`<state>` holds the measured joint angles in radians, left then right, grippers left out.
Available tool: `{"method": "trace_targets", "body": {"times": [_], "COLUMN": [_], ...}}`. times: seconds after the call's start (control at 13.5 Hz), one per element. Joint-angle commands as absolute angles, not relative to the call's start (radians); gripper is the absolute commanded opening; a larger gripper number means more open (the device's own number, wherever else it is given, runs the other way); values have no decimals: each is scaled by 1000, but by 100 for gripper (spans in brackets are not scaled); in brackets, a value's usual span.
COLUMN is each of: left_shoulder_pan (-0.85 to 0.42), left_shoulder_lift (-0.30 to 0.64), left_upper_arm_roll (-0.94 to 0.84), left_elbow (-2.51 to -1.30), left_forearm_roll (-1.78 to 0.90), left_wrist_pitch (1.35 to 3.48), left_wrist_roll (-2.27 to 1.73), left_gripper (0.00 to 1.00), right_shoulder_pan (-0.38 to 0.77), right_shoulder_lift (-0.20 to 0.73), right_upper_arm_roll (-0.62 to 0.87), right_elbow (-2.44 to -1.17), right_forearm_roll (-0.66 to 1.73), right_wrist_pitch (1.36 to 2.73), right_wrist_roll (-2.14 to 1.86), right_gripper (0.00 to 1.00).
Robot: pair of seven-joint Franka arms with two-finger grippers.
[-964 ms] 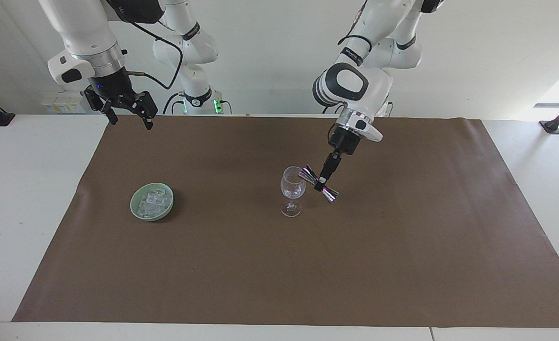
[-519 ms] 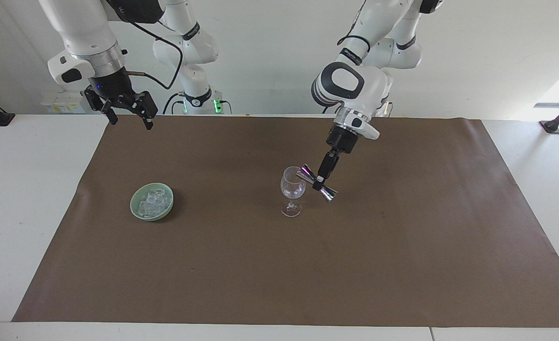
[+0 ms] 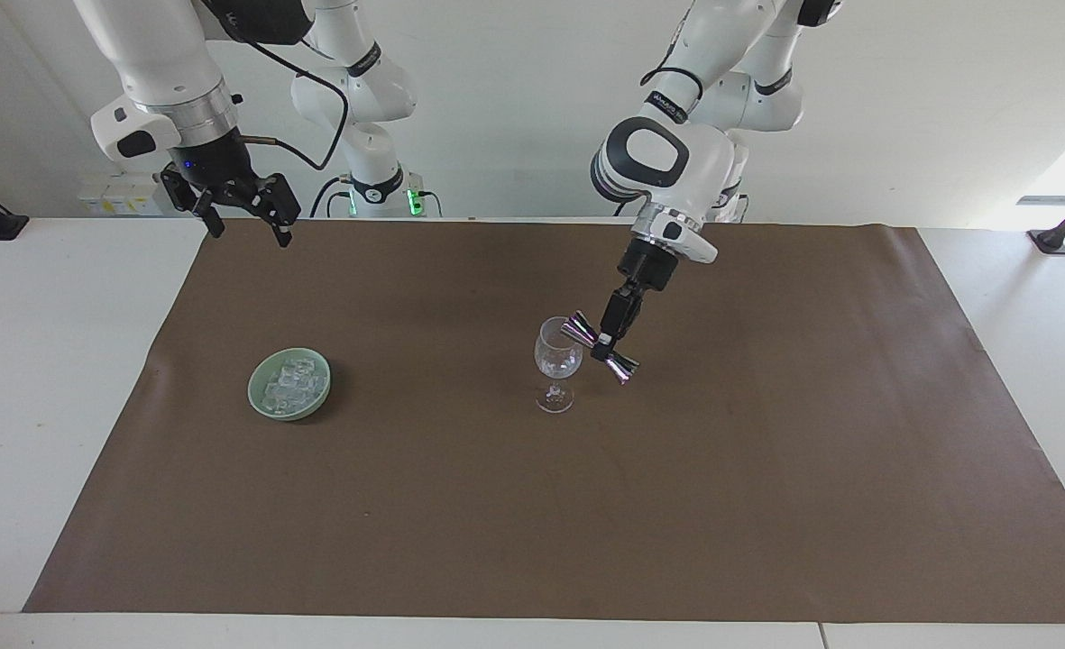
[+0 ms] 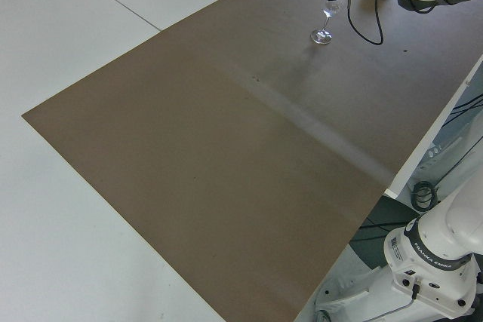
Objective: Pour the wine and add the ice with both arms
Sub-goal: 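Hold the jigger tilted over the wine glass with the left gripper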
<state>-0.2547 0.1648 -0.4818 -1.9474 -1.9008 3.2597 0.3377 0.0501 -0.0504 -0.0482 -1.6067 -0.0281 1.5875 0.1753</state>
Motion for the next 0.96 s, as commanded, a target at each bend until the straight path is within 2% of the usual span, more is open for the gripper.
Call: {"method": "trace_targets", "body": {"times": [0.0,0.89], "left_shoulder_pan": [-276,-293], "left_shoulder_lift": [183,190], "left_upper_arm_roll": [-471,-471], "left_elbow": [-1921,-1904], "left_forearm_roll": [-1862,-1796], "left_wrist_pitch": [3303,3326], "left_wrist_roll": [351,360], "left_gripper": [0,0], "right_shoulder_pan": [52,52], "right_shoulder_lift": [-69,-69], "right_upper_arm_roll": [-52,-52], "right_elbow": [-1626,-1626], "right_forearm_roll": [-32,-32], "right_wrist_pitch": [1582,1582], "right_wrist_roll": [149,149], "right_gripper": [100,100]}}
